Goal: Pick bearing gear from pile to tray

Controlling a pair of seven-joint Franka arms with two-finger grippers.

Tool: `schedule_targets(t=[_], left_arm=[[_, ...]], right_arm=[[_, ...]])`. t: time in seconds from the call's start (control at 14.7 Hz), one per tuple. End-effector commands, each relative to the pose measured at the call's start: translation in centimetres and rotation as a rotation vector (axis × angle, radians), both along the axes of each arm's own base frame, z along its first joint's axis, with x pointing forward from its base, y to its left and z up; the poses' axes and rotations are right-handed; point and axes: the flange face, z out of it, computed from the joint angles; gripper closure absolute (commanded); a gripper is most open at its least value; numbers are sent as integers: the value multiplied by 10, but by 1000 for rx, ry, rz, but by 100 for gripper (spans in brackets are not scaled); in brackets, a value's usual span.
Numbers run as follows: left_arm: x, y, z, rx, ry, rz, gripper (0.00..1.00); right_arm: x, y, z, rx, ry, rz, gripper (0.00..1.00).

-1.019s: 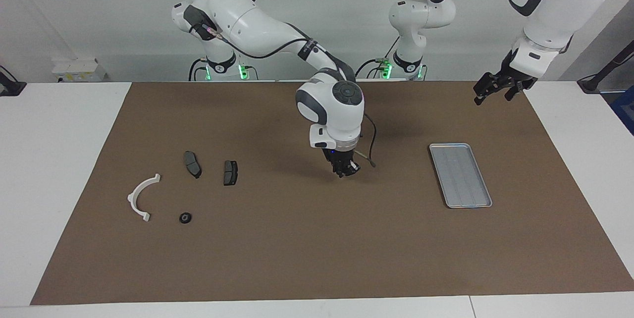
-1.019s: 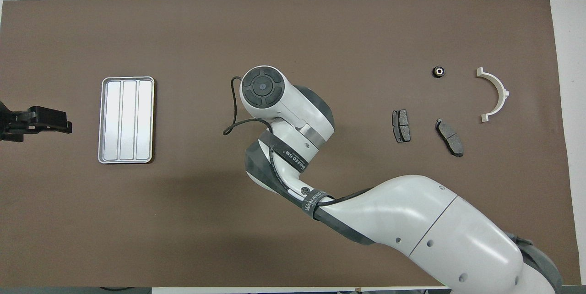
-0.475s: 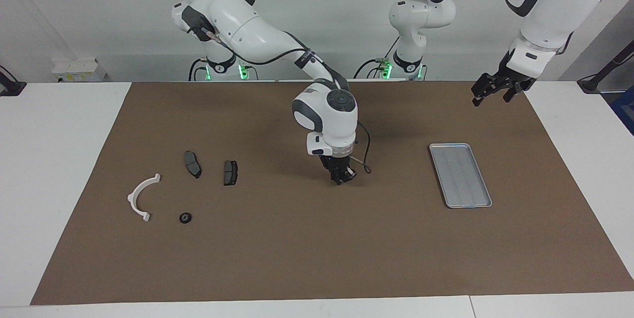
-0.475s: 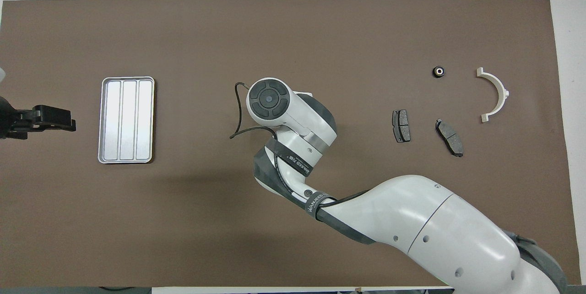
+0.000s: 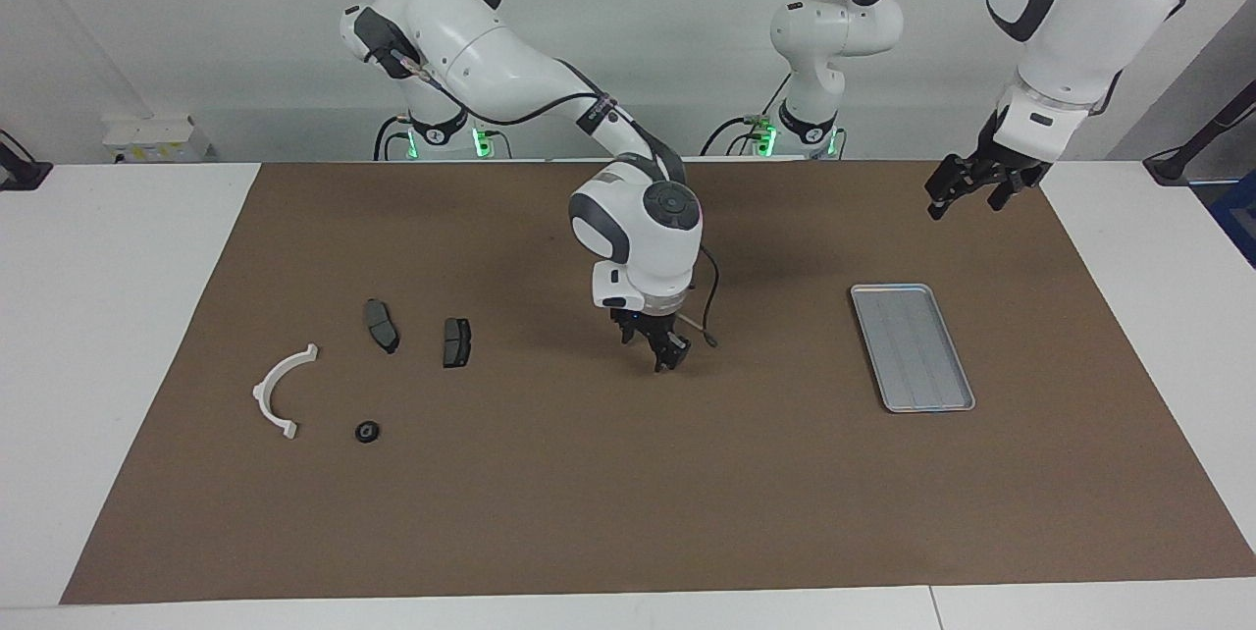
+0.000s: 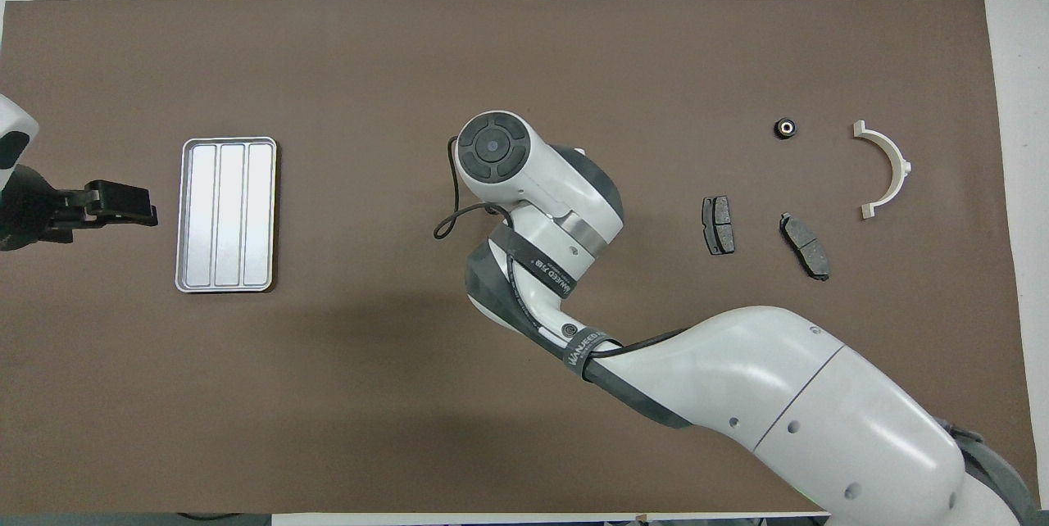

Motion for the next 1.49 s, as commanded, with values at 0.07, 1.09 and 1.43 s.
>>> schedule_targets(t=[0.07, 1.09, 1.43], left_arm=[[16, -109, -33, 35, 11, 29, 0], [59, -349, -211, -82, -1, 177, 1], [22, -367, -232, -65, 18, 155, 1]], right_arm=[[41, -101, 77, 57, 92, 130, 0], [84, -389, -10, 45, 80, 442, 0], [91, -401, -32, 19, 42, 484, 0]])
